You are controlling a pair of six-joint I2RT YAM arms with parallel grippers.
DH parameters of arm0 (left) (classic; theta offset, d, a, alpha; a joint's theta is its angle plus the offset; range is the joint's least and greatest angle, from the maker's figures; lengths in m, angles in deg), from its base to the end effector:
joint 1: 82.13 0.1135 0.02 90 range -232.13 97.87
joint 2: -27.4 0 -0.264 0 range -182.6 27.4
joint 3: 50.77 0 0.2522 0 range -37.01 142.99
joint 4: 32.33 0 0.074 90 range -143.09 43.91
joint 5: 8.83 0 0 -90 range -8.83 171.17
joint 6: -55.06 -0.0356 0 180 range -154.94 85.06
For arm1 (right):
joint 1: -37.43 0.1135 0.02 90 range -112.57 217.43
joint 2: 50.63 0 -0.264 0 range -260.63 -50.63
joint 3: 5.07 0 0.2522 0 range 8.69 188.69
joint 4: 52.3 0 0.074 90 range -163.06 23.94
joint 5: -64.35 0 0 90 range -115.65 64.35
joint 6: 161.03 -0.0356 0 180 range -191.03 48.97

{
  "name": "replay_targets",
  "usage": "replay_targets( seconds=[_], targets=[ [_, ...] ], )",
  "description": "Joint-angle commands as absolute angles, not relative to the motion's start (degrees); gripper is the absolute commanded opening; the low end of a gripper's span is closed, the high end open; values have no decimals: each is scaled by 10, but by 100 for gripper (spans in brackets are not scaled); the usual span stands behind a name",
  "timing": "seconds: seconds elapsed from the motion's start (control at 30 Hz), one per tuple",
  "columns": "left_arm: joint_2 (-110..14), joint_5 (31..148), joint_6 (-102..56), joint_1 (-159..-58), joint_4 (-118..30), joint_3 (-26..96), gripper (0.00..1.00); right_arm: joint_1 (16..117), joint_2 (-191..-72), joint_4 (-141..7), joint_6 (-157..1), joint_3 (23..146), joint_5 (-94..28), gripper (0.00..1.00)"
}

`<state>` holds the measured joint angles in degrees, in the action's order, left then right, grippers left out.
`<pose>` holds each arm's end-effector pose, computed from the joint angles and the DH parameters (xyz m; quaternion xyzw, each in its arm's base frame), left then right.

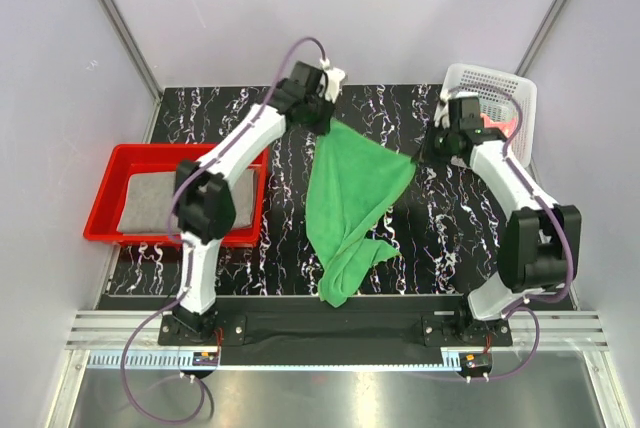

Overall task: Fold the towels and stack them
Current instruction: Flatten out the crumpled towel

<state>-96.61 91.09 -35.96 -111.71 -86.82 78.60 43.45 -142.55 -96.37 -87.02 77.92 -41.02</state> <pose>0.4232 -0.2473 0.2734 0.2755 0.8925 -0.1643 0.3171 0.3403 0.0454 0.2517 0.0394 0.9399 0.1845 0.2845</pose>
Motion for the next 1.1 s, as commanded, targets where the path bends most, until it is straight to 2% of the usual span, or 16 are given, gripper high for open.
replay_targets(
  seconds=[0.0,0.23,0.37,0.5,0.63,0.8,0.93,1.07],
  targets=[
    [-838,859,-333,-1115,-858,797,0,438,-1367,-1001,-845,882,-394,0],
    [-743,813,-323,-1116,-904,899,0,437,-1361,-1039,-804,1148,-392,0],
    [-679,818,-311,-1117,-910,906,0,437,-1360,-1068,-796,1229,-415,0],
    [-602,848,-306,-1128,-898,850,0,438,-1286,-1061,-784,1196,-441,0],
    [-500,861,-318,-1183,-885,789,0,438,-1186,-1044,-776,1108,-466,0],
    [-433,896,-302,-1260,-899,754,0,437,-1050,-1039,-752,1050,-485,0],
    [-410,952,-264,-1290,-906,754,0,437,-999,-1049,-756,1060,-486,0],
    [-423,951,-241,-1306,-936,800,0,438,-1001,-1054,-765,1093,-467,0]
  ],
)
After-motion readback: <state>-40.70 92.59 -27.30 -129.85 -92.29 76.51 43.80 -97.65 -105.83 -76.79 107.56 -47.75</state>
